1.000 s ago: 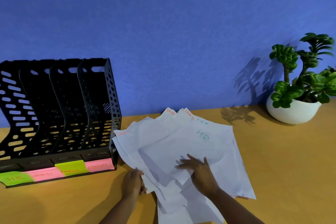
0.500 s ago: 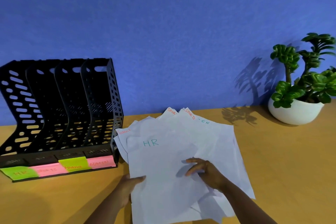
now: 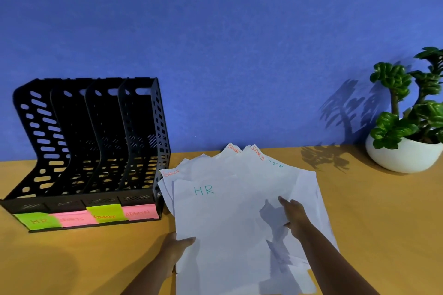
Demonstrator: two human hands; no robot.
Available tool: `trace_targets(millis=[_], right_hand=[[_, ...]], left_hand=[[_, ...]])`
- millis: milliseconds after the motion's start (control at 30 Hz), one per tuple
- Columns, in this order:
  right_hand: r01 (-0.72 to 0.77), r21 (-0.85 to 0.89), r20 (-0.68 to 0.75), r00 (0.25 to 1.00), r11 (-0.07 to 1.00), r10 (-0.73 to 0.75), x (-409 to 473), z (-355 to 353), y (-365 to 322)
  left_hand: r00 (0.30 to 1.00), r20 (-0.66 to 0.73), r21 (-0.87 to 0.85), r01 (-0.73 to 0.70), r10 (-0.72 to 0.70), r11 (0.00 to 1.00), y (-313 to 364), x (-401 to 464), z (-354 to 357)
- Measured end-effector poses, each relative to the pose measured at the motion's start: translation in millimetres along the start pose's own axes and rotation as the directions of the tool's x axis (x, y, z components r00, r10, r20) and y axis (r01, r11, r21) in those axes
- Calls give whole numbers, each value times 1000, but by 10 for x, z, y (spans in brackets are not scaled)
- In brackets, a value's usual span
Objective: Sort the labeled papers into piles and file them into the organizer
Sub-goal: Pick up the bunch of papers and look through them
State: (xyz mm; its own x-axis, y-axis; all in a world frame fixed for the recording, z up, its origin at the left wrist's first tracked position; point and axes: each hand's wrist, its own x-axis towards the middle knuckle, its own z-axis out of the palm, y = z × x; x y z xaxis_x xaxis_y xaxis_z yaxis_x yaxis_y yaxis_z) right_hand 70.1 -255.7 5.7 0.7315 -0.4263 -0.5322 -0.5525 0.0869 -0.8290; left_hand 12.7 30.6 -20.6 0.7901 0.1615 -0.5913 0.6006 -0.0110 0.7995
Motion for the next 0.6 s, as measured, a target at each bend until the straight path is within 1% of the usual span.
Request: trace_targets(millis=[33,100,167,267,400,467,533,600], right_hand=[[16,-45,-24,1000,999,-17,14,10,-9],[91,-176,-87,990,980,-108,52,8,-4],[129,-271,-109,981,954,-163,62,5,-11],[137,-299,-105,979,944,-176,72,-29,-38],[173,-260,-114,971,950,-208,31,-71,-74],[223,-240,-175,947,945,-268,40,-89,-94],[276,-314,-238,903,908,-357,32,-114,-134],[299,-408,-296,850,862,-435,8,-139,-179]], left_hand=[[1000,2,2,-1,1,1000,-6,-4,-8],[1000,11,4,2,-2,1000,-20,-4,-30],[1000,21,2,10,-10,1000,-30,9,-56],[999,42,2,31,-31,1000,-43,37,-79],[998,50,4,30,-30,1000,-52,74,-90],[998,50,7,28,-29,1000,-56,97,-86],[998,55,8,32,-32,999,-60,119,-81],[998,63,6,31,-31,1000,-64,141,-79]])
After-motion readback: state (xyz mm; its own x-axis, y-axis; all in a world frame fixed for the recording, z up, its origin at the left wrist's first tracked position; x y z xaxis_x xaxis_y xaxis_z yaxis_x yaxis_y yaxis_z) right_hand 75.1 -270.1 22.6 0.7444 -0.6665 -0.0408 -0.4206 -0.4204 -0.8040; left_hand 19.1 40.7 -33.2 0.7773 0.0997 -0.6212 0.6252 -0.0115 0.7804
